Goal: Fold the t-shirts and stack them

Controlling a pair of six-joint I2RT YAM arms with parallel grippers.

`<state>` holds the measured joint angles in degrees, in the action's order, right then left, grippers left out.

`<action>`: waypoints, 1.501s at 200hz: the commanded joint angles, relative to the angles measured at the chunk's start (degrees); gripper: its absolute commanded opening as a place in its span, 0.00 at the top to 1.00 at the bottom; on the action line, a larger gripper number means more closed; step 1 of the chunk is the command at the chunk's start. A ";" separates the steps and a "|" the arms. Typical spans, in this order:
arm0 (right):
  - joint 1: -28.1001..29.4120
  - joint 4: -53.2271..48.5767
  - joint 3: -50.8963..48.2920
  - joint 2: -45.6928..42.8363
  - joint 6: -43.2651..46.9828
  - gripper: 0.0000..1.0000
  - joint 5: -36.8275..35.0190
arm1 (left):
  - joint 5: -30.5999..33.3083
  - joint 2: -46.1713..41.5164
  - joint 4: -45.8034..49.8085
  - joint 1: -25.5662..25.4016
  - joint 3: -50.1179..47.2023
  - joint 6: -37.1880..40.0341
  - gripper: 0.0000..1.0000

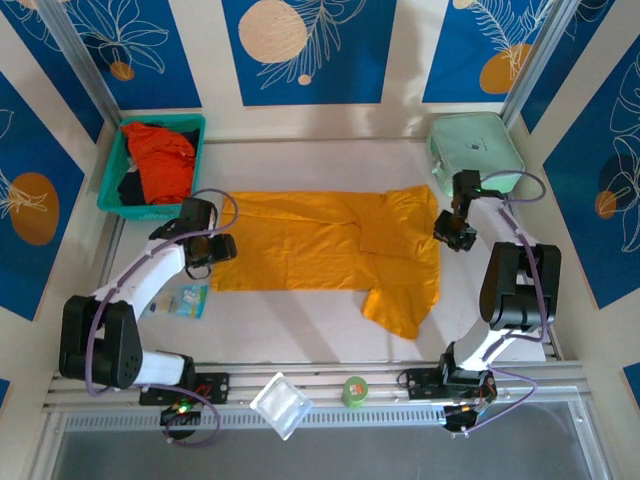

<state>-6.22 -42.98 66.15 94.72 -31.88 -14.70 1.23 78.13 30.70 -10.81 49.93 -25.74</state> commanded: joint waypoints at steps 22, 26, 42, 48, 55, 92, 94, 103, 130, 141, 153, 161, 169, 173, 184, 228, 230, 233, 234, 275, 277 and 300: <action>-3.43 4.24 -2.22 2.78 0.37 0.74 4.54 | -1.43 0.49 -0.33 -0.88 -3.67 -4.37 0.41; -3.58 4.51 -2.30 3.32 0.47 0.74 4.79 | -1.41 0.92 -0.52 -1.01 -3.70 -4.46 0.41; -3.90 5.59 -2.26 5.39 0.98 0.73 5.82 | -1.32 2.92 -1.14 -1.45 -3.23 -4.56 0.42; -4.00 5.92 -2.12 6.11 1.18 0.73 6.42 | -1.24 3.71 -1.25 -1.57 -2.90 -4.59 0.42; -3.98 6.19 -1.93 6.81 1.41 0.72 7.08 | -1.00 4.77 -1.34 -1.74 -2.46 -4.51 0.43; -3.73 7.37 -2.06 7.85 1.84 0.69 9.76 | -0.27 8.72 -1.99 -2.73 -0.89 -4.41 0.44; -3.67 7.38 -2.05 7.79 1.85 0.69 9.84 | -0.27 8.80 -2.03 -2.79 -0.89 -4.41 0.44; -3.54 7.47 -2.14 7.55 1.99 0.69 10.12 | -0.23 9.39 -2.22 -2.97 -0.65 -4.50 0.44; -2.89 7.47 -2.17 6.84 2.00 0.68 10.75 | -0.17 10.57 -2.31 -3.41 0.14 -4.41 0.44; -2.59 7.52 -2.12 7.04 1.91 0.68 10.74 | -0.14 10.94 -2.31 -3.52 0.42 -4.41 0.44; -2.23 7.56 -1.95 7.61 1.91 0.67 10.83 | -0.09 11.24 -2.31 -3.75 0.73 -4.31 0.44; -2.05 7.69 -1.80 8.13 1.90 0.66 10.92 | -0.09 11.51 -2.21 -3.78 0.91 -4.32 0.44; -1.88 7.82 -1.60 8.67 1.83 0.66 10.92 | -0.06 11.76 -2.22 -3.96 1.02 -4.23 0.44; -1.83 7.90 -1.49 8.99 1.78 0.66 10.92 | -0.01 11.86 -2.20 -4.07 1.09 -4.23 0.44; -1.61 8.00 -1.05 9.83 1.82 0.65 10.92 | 0.08 12.19 -2.14 -4.22 1.13 -4.23 0.44; -1.16 7.50 1.25 12.96 2.06 0.72 9.47 | 0.35 13.35 -2.31 -4.93 0.96 -4.21 0.45; -1.16 7.42 1.37 13.08 2.06 0.74 9.30 | 0.35 13.41 -2.35 -4.95 0.96 -4.16 0.45; -1.16 7.31 1.47 13.26 2.08 0.76 9.01 | 0.35 13.47 -2.35 -4.97 0.96 -4.16 0.45; -1.16 7.26 1.50 13.28 2.08 0.77 8.96 | 0.35 13.51 -2.37 -4.99 0.96 -4.15 0.45; -1.69 4.77 2.70 12.63 3.71 1.00 2.46 | 0.82 13.74 -2.14 -5.28 0.91 -3.85 0.45; -1.76 4.53 2.92 12.56 3.85 1.00 2.08 | 0.86 13.79 -2.14 -5.32 0.88 -3.79 0.45; -1.65 2.10 5.24 11.98 6.13 1.00 -3.92 | 1.68 13.92 -1.66 -5.36 0.52 -3.62 0.44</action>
<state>-7.77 -37.30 68.53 106.32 -28.49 -11.05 1.41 91.37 28.21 -15.51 49.91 -29.69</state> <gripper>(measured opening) 0.050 0.554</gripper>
